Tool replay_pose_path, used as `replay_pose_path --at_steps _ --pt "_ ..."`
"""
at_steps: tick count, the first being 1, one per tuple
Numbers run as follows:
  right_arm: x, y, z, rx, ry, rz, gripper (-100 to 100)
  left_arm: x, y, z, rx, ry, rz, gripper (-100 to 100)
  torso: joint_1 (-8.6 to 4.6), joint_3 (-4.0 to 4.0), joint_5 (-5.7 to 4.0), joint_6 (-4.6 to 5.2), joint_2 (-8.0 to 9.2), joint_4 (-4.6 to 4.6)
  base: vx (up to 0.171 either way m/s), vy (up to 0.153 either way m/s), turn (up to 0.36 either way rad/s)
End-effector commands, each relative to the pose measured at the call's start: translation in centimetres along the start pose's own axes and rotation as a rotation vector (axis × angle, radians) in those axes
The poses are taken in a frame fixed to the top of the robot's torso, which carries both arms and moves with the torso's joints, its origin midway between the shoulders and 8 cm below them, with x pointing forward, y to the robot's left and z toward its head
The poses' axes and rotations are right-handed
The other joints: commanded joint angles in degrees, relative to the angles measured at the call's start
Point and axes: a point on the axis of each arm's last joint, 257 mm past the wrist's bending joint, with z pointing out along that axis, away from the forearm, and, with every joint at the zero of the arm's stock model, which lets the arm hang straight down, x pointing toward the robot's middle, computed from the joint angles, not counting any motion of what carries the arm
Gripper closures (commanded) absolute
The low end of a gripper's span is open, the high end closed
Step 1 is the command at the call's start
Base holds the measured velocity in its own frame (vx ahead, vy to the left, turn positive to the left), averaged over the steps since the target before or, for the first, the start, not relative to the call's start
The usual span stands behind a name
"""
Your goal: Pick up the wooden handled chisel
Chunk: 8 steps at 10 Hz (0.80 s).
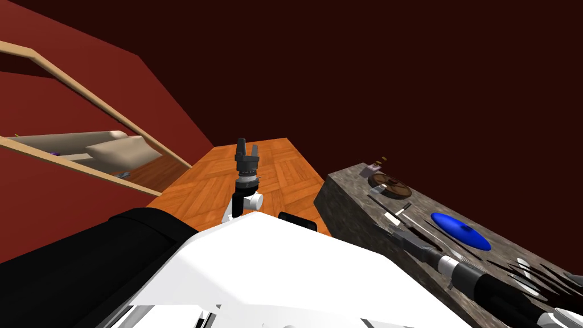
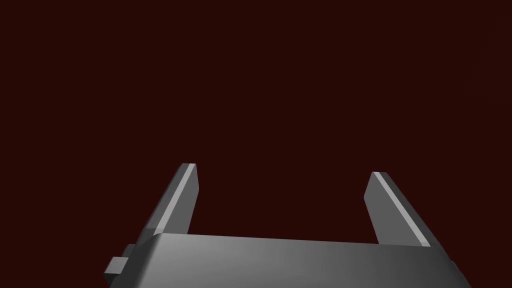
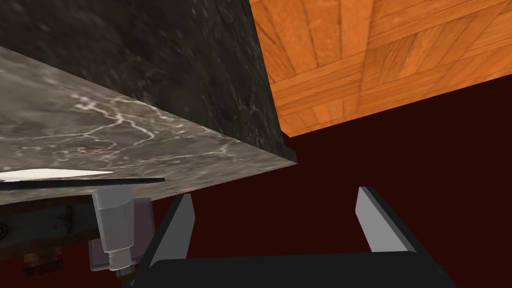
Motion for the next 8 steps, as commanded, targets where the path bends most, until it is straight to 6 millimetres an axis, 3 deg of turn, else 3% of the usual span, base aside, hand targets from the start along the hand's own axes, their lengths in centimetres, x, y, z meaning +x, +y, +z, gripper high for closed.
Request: replay_pose_path --at_steps 1,2,3,4,6,7,8 --pt "1.7 -1.9 -1.2 0.03 0.073 -0.028 -100 0.0 0.0 0.0 0.0 0.0 0.0 0 0.0 0.0 0.0 0.0 0.0 0.0 0.08 -0.021 0.107" --pt "1.4 -2.1 -1.3 0.028 0.085 -0.046 -100 0.0 0.0 0.0 0.0 0.0 0.0 0 -0.02 -0.02 -0.01 -0.02 -0.05 -0.01 0.058 -0.024 0.071" --pt "2.8 -3.5 -2.4 0.053 0.139 -0.058 -100 0.0 0.0 0.0 0.0 0.0 0.0 0 -0.02 -0.01 0.0 -0.01 -0.01 0.0 0.055 -0.039 0.114" --pt "2.4 -3.7 -2.5 0.051 0.151 -0.078 -100 0.0 0.0 0.0 0.0 0.0 0.0 0 -0.06 0.0 0.0 -0.02 0.0 0.0 0.051 -0.031 0.079" --pt "4.4 -6.2 -4.8 0.088 0.259 -0.114 -100 0.0 0.0 0.0 0.0 0.0 0.0 0 0.0 -0.01 0.0 -0.03 -0.02 0.0 0.087 -0.032 0.163" --pt "4.0 -6.5 -4.9 0.089 0.271 -0.132 -100 0.0 0.0 0.0 0.0 0.0 0.0 0 -0.07 -0.08 -0.02 -0.02 -0.16 -0.03 0.078 -0.047 0.078" --pt "5.0 -7.6 -6.1 0.104 0.319 -0.143 -100 0.0 0.0 0.0 0.0 0.0 0.0 0 -0.08 -0.06 -0.03 0.0 -0.1 -0.03 0.06 -0.031 0.134"
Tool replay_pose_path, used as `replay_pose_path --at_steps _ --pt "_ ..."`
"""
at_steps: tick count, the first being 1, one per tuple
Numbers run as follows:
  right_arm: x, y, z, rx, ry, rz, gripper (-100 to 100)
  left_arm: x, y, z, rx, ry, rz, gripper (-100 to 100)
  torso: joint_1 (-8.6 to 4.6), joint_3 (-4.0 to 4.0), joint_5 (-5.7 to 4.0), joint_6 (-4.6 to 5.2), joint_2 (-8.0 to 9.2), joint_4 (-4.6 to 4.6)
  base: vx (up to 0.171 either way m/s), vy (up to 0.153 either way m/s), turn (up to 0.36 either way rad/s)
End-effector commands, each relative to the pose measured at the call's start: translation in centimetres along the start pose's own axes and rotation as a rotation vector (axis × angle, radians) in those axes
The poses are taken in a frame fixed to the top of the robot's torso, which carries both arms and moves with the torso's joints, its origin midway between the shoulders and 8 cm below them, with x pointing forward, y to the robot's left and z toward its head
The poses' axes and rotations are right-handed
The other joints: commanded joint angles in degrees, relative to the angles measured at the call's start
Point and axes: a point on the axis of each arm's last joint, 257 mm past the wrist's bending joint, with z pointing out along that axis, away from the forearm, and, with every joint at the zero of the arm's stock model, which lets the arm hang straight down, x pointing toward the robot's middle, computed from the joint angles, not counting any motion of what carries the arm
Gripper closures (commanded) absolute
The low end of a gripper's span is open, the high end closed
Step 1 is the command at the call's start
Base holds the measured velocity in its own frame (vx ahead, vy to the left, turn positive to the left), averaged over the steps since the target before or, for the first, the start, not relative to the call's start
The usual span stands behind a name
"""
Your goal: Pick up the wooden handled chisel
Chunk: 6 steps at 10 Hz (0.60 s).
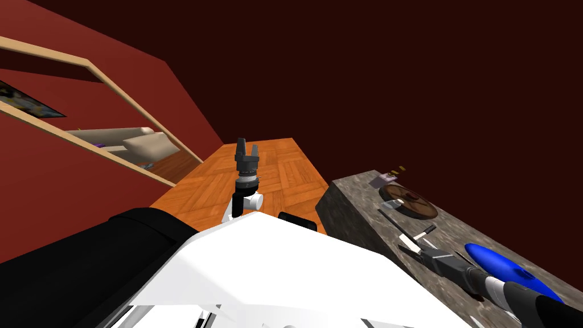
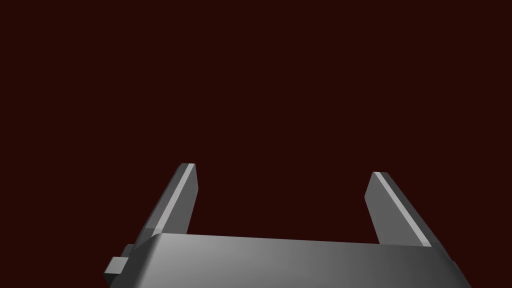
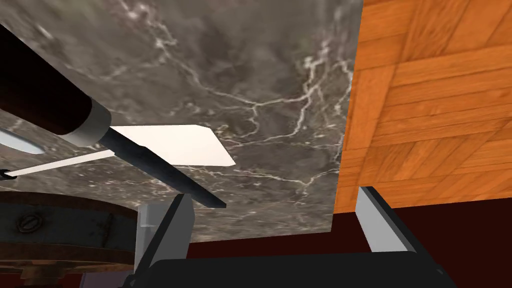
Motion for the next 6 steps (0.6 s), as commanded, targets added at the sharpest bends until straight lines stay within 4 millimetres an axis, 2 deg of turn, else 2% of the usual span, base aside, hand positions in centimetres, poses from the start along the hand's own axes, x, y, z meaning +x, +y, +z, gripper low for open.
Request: replay_pose_path --at_steps 1,3,4,6 --pt "0.3 -0.8 -0.4 0.007 0.032 -0.018 -100 0.0 0.0 0.0 0.0 0.0 0.0 0 0.0 0.0 0.0 0.0 0.0 0.0 0.049 -0.027 0.065" --pt "2.6 -2.2 -1.9 0.019 0.13 -0.041 -100 0.0 0.0 0.0 0.0 0.0 0.0 0 0.01 0.05 0.0 0.01 0.08 0.02 0.056 -0.04 0.155" --pt "2.5 -2.3 -1.9 0.019 0.134 -0.049 -100 0.0 0.0 0.0 0.0 0.0 0.0 0 -0.01 0.02 0.0 0.0 0.02 0.01 0.06 -0.043 0.067" --pt "4.9 -2.9 -3.3 0.012 0.227 -0.06 -100 0.0 0.0 0.0 0.0 0.0 0.0 0 0.02 0.03 0.0 0.01 0.06 0.01 0.052 -0.043 0.152"
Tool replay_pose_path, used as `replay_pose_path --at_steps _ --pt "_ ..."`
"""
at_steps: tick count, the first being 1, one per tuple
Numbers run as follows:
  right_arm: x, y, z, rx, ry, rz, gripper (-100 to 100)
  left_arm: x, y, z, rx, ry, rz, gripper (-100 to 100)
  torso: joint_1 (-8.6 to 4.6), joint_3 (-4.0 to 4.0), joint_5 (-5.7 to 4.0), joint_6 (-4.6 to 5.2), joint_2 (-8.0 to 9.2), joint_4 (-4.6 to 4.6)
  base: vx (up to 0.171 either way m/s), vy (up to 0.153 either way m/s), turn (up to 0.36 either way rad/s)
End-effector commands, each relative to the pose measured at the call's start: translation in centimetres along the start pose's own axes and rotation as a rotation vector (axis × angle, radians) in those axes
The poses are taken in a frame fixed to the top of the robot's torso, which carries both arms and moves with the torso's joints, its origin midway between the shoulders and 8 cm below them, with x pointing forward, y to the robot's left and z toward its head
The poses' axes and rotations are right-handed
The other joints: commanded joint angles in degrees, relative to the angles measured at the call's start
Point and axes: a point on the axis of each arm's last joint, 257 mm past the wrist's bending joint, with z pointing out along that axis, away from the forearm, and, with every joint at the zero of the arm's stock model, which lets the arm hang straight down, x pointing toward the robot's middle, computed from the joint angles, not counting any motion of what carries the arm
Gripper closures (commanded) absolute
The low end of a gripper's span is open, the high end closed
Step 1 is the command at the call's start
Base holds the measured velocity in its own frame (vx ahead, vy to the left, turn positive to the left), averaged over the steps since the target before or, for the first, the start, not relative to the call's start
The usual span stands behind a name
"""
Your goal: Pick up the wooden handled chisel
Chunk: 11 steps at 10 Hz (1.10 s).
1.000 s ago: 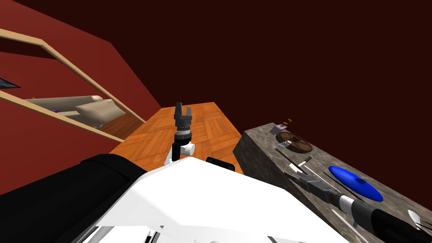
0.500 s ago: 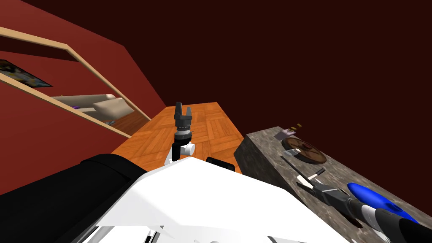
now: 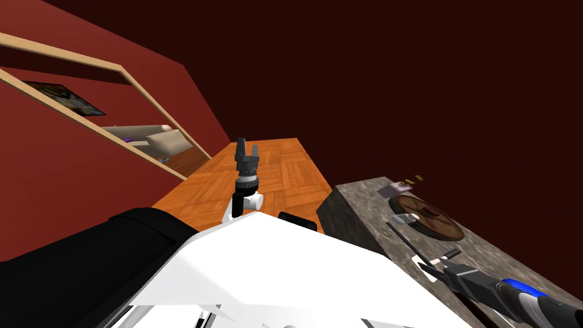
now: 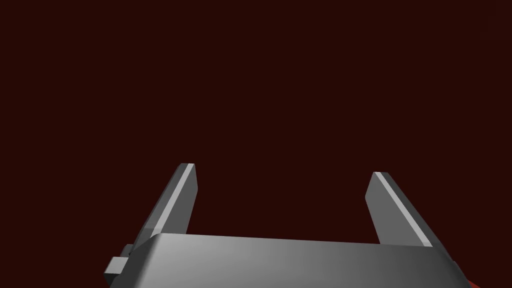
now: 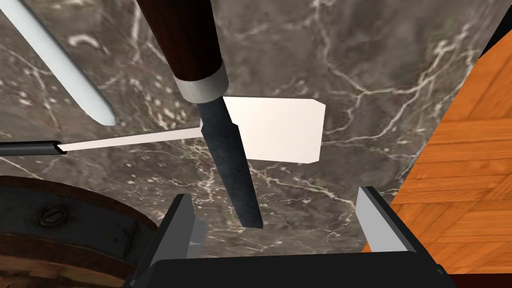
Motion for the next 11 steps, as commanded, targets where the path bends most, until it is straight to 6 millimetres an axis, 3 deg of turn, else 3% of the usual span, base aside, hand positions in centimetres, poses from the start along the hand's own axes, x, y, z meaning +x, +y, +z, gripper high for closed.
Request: replay_pose_path --at_steps 1,2,3,6,7,8,9,11 --pt "0.9 -0.1 -0.4 -0.005 0.028 0.0 -100 0.0 0.0 0.0 0.0 0.0 0.0 0 0.0 0.0 0.0 0.0 0.0 0.0 0.045 -0.04 0.051" --pt "2.3 0.0 -0.7 -0.014 0.07 -0.001 -100 0.0 0.0 0.0 0.0 0.0 0.0 0 0.04 0.03 0.0 0.05 0.05 0.01 0.037 -0.037 0.071" --pt "2.3 0.0 -0.7 -0.014 0.07 -0.001 -100 0.0 0.0 0.0 0.0 0.0 0.0 0 0.04 0.05 0.01 0.03 0.08 0.02 0.028 -0.029 0.064" --pt "6.5 1.5 -1.8 -0.066 0.191 0.016 -100 0.0 0.0 0.0 0.0 0.0 0.0 0 -0.04 0.01 0.0 0.0 0.01 0.01 0.052 -0.063 0.152" --pt "5.6 1.1 -1.7 -0.056 0.171 0.01 -100 0.0 0.0 0.0 0.0 0.0 0.0 0 -0.12 0.0 -0.04 0.03 0.0 0.0 0.021 -0.042 0.027" --pt "5.7 1.2 -1.7 -0.058 0.174 0.012 0 0.0 0.0 0.0 0.0 0.0 0.0 0 0.02 0.06 -0.02 0.06 0.11 0.03 0.005 -0.008 -0.001" --pt "6.8 1.7 -1.8 -0.068 0.176 0.018 -100 0.0 0.0 0.0 0.0 0.0 0.0 0 0.14 0.11 0.02 0.06 0.19 0.05 0.101 -0.022 -0.166" --pt "8.0 2.3 -1.9 -0.077 0.177 0.018 -100 0.0 0.0 0.0 0.0 0.0 0.0 0 0.18 -0.09 0.03 0.06 -0.18 -0.03 0.153 -0.01 -0.151"
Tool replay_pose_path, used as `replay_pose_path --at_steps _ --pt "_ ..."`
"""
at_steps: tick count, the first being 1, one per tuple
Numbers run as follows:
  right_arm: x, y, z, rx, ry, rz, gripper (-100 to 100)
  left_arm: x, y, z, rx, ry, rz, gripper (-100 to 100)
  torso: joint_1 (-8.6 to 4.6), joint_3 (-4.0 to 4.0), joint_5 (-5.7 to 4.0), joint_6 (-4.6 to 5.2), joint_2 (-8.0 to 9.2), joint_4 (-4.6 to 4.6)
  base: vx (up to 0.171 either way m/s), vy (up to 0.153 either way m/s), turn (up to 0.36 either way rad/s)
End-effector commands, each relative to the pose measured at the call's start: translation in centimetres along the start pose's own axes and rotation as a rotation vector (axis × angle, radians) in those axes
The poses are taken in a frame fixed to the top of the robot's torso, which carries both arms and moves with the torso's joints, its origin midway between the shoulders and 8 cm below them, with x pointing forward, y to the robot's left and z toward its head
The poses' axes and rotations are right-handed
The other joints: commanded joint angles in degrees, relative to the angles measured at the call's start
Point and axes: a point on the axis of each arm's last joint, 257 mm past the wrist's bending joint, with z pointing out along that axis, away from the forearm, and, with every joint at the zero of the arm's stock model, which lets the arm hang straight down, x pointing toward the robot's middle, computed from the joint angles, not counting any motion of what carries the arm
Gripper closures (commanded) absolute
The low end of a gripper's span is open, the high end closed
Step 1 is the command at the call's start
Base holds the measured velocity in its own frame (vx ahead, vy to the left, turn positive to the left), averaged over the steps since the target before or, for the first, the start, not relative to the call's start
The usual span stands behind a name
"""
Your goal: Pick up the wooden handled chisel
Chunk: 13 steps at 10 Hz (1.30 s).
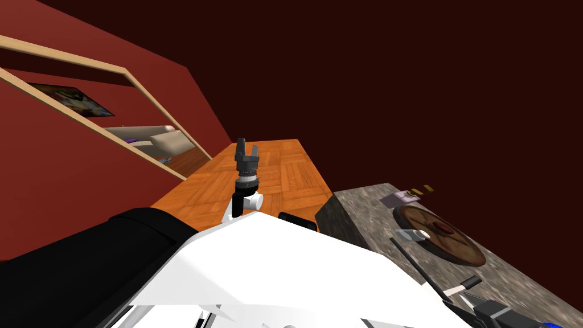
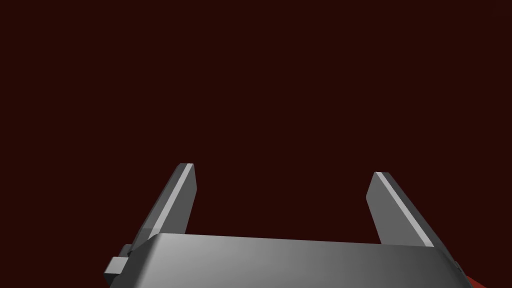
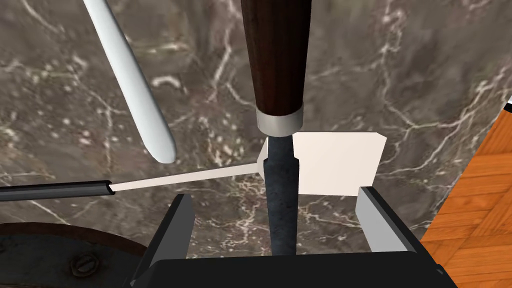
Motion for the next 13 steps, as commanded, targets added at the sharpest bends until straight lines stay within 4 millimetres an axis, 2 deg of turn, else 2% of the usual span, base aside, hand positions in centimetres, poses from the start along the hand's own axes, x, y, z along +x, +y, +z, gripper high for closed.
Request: replay_pose_path --at_steps 1,3,4,6,9,11,12,13 --pt "0.6 0.2 -0.1 -0.004 0.001 -0.018 -100 0.0 0.0 0.0 0.0 0.0 0.0 0 0.0 0.0 0.0 0.0 0.0 0.0 0.138 0.005 -0.083" --pt "0.6 0.2 -0.1 -0.004 0.001 -0.05 -100 0.0 0.0 0.0 0.0 0.0 0.0 0 0.05 0.11 0.02 -0.08 0.22 0.03 0.03 -0.001 0.017" --pt "1.7 0.8 0.1 -0.012 0.002 -0.035 -100 0.0 0.0 0.0 0.0 0.0 0.0 0 0.02 0.23 0.01 -0.06 0.42 0.08 0.077 -0.014 -0.183" --pt "1.7 0.8 0.1 -0.013 0.001 -0.076 -100 0.0 0.0 0.0 0.0 0.0 0.0 0 0.01 0.12 0.0 -0.05 0.21 0.04 0.091 -0.002 -0.052" --pt "4.0 1.9 0.2 -0.025 0.003 -0.07 -100 0.0 0.0 0.0 0.0 0.0 0.0 0 0.06 0.08 0.01 -0.07 0.16 0.03 0.124 0.008 -0.148" --pt "4.0 1.9 0.2 -0.025 0.002 -0.127 -100 0.0 0.0 0.0 0.0 0.0 0.0 0 0.2 0.15 0.05 -0.05 0.28 0.05 0.028 0.032 -0.086" --pt "5.2 2.4 0.2 -0.03 0.003 -0.104 -100 0.0 0.0 0.0 0.0 0.0 0.0 0 0.07 0.24 0.03 -0.08 0.44 0.09 0.035 0.037 -0.117" --pt "5.2 2.4 0.2 -0.03 0.003 -0.133 -100 0.0 0.0 0.0 0.0 0.0 0.0 0 0.14 0.25 0.03 -0.01 0.44 0.1 0.05 0.053 -0.166"
